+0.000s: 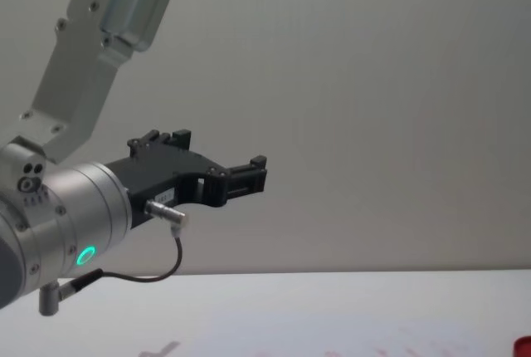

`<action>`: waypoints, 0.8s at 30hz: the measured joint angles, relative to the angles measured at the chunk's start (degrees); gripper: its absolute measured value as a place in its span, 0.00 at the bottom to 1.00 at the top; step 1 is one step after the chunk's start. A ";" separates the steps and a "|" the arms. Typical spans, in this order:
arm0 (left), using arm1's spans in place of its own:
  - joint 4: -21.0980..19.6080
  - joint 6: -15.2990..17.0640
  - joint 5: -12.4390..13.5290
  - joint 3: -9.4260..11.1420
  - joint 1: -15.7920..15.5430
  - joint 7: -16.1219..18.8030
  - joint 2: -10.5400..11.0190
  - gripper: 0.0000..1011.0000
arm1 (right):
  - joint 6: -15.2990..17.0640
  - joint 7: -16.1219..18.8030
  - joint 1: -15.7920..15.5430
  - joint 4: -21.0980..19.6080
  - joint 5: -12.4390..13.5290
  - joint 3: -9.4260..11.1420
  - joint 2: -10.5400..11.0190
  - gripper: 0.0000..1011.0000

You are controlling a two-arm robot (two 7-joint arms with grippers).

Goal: Use the one hand to pick up the stamp and affix it onto the A4 paper.

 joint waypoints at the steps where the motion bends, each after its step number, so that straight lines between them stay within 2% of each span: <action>1: 0.00 0.00 0.00 0.00 0.00 0.00 0.00 0.99 | 0.00 0.00 0.00 0.00 0.00 0.00 0.00 0.99; 24: 0.00 0.00 0.00 0.00 0.00 0.00 0.00 0.99 | 1.61 -0.04 2.85 4.74 -2.04 -1.14 -1.87 0.99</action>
